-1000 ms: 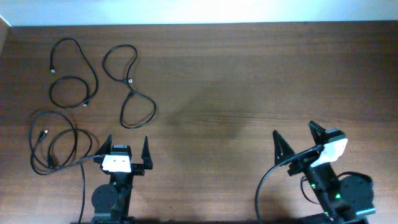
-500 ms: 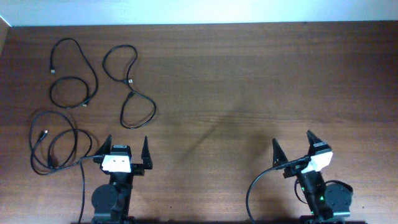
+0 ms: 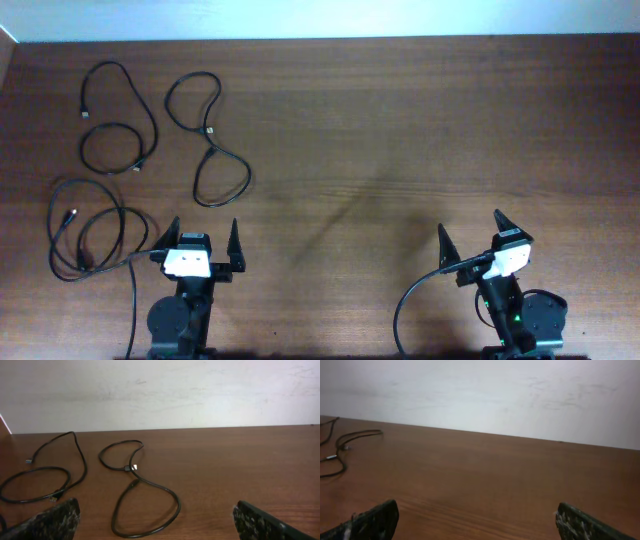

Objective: Untangle cables

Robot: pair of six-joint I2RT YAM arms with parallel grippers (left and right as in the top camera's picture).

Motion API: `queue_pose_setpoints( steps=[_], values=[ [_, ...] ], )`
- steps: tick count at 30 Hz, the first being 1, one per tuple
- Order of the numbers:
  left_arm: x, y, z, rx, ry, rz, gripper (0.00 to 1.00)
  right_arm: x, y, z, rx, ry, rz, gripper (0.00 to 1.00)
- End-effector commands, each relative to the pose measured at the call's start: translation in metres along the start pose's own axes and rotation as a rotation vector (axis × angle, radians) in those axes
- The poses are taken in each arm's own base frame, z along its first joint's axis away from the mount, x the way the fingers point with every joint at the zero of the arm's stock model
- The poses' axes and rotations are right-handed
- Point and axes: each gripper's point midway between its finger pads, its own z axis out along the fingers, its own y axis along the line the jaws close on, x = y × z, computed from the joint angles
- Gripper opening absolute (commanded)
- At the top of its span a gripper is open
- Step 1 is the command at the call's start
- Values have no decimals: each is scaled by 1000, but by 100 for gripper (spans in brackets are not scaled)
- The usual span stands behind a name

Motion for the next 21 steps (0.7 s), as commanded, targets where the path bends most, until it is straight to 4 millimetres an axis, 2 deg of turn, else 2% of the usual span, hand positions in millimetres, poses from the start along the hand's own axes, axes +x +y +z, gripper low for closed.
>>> queue_pose_setpoints(
  steps=[1, 21],
  values=[
    [1, 2, 0, -10, 3, 12, 99, 3, -18, -2, 81, 3, 59, 99],
    [1, 2, 0, -10, 3, 12, 99, 2, -20, -2, 88, -1, 72, 99]
  ],
)
